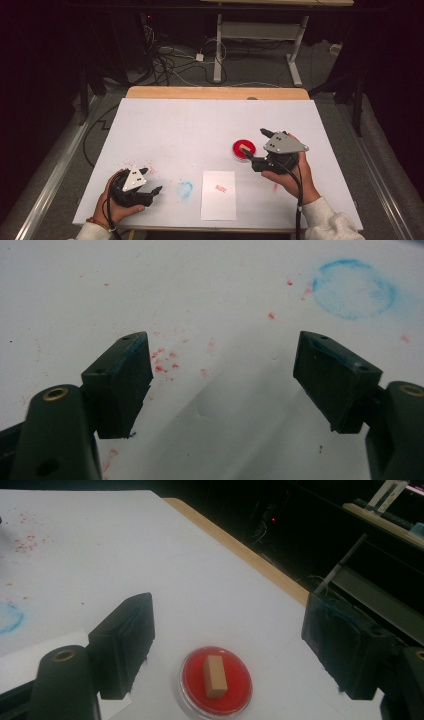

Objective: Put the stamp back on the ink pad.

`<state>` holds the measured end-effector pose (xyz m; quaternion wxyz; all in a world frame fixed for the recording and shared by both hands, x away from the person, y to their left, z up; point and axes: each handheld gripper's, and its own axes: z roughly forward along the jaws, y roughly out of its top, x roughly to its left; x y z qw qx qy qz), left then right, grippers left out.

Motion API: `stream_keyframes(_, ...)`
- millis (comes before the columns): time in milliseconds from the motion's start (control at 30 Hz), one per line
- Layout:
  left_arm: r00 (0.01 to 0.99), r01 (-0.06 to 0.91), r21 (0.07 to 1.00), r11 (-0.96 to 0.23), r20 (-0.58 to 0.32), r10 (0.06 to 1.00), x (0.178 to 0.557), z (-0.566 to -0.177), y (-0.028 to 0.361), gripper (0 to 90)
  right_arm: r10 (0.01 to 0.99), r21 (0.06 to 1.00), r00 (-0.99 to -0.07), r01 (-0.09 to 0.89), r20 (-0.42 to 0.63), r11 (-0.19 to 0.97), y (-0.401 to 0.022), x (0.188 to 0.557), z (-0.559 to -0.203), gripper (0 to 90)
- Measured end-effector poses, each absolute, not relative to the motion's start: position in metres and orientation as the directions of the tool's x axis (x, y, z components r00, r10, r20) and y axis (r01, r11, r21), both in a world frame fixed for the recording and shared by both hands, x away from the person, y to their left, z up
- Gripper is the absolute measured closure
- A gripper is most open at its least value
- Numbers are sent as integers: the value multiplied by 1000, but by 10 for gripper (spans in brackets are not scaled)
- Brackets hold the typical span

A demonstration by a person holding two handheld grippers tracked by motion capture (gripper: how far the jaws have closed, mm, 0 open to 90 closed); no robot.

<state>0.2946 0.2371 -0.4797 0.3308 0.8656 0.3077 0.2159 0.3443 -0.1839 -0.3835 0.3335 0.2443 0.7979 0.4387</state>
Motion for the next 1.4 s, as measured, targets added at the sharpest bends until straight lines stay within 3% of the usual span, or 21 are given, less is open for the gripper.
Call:
stream_keyframes(400,721,382,705,-597,176,670,292,-479,239,226,693,865,-627,59,-356,498,-201,324,-385,223)
stream_keyframes(1400,712,382,711,-591,181,678,289,-476,237,226,749,869,-586,147,-308,472,-266,296,-430,224)
